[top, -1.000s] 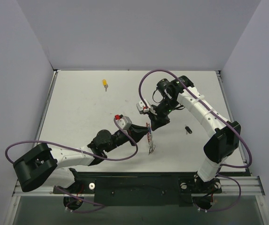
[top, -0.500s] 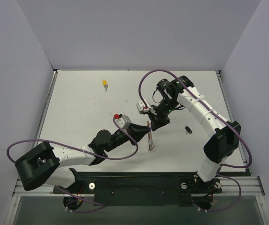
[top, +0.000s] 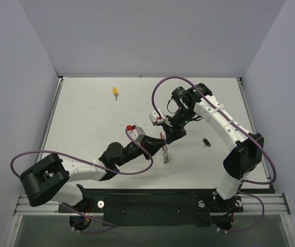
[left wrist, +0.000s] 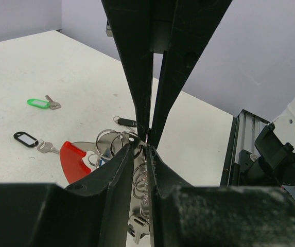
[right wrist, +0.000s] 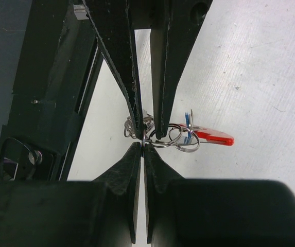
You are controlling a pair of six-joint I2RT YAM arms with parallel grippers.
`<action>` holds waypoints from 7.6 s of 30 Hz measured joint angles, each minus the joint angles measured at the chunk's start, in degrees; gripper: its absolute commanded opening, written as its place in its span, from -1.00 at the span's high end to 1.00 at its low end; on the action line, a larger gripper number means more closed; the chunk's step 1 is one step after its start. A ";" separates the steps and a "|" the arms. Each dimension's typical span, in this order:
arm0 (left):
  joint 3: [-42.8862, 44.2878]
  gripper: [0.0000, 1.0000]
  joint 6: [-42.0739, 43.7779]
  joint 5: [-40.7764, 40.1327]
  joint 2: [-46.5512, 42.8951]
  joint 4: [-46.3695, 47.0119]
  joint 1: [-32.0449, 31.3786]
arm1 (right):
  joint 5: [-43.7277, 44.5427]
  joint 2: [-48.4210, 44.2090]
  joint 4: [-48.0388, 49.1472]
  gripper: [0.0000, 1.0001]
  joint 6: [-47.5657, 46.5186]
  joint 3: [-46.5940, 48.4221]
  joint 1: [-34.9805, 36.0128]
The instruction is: Put the keys on the keyring
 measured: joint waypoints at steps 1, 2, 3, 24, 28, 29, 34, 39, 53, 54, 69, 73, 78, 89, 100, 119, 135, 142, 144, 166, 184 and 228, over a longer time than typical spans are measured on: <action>0.00 0.50 -0.04 0.04 0.13 0.17 0.00 | 0.00 0.00 -0.02 1.00 0.00 -0.02 0.04; 0.00 0.49 -0.11 0.13 0.20 0.28 -0.02 | -0.02 0.00 -0.02 1.00 0.00 -0.02 0.04; 0.00 0.50 -0.17 0.22 0.24 0.39 0.00 | 0.00 0.00 -0.02 1.00 -0.02 -0.02 0.11; 0.00 1.00 0.09 1.16 0.31 1.95 -0.02 | 0.07 0.00 -0.20 1.00 0.15 -0.02 0.24; 0.02 1.00 0.46 1.29 0.31 1.90 -0.02 | 0.09 0.00 -0.20 1.00 0.15 -0.02 0.24; 0.04 1.00 0.61 1.31 0.31 1.86 -0.02 | 0.11 0.00 -0.20 1.00 0.15 -0.02 0.24; 0.07 1.00 1.14 1.25 0.11 1.49 -0.02 | 0.13 0.00 -0.15 0.83 0.24 -0.02 0.24; -0.20 1.00 1.31 0.79 -0.52 0.87 0.00 | -0.50 0.00 -0.20 0.57 0.39 -0.02 -0.20; -2.84 1.00 1.22 0.70 -3.28 1.05 0.96 | -2.47 0.00 -0.44 0.23 -0.07 -0.04 -2.16; -3.08 1.00 1.14 0.72 -3.39 1.18 1.11 | -2.56 0.00 -0.44 0.23 -0.07 -0.04 -2.16; -4.37 1.00 -0.90 2.49 -3.06 6.25 1.86 | -6.32 0.00 -0.68 0.33 -2.97 -1.42 -1.95; -4.37 1.00 -1.36 3.06 -2.56 6.86 1.86 | -7.28 0.00 -0.74 0.33 -3.56 -1.55 -1.84; -4.37 1.00 -1.79 3.43 -2.08 7.26 1.86 | -8.11 0.00 -0.76 0.36 -3.93 -1.57 -1.64; -4.37 1.00 -1.90 3.48 -1.68 7.54 1.86 | -8.70 0.00 -0.81 0.60 -3.98 -1.57 -1.14; -4.35 1.00 -1.92 3.19 -1.44 7.58 1.84 | -8.83 0.00 -0.61 0.73 -1.44 -1.57 -0.92; -4.33 1.00 -1.95 2.03 -0.57 7.89 0.72 | -7.80 1.03 0.24 1.00 5.25 -1.57 -0.92; -4.33 0.56 -3.21 1.46 -1.07 6.97 1.38 | -6.73 1.03 0.39 1.00 6.64 -1.57 -0.90; -4.33 0.53 -3.21 1.49 -1.20 6.58 1.46 | -6.34 1.03 0.37 1.00 6.64 -1.57 -0.87; -4.33 0.51 -3.21 1.51 -1.20 6.51 1.49 | -6.32 1.03 0.33 1.00 6.64 -1.57 -0.87; -2.91 0.56 -3.43 3.48 -0.13 5.20 1.60 | -5.99 1.03 -0.20 1.00 6.64 -1.57 -0.87; -2.62 1.00 -3.39 4.66 -0.09 4.44 1.60 | -5.31 1.03 -0.15 0.48 6.71 -1.57 -0.87; -7.89 1.00 7.21 32.48 -13.29 5.44 7.26 | -1.49 -5.07 -0.81 0.01 -2.40 -8.90 -15.21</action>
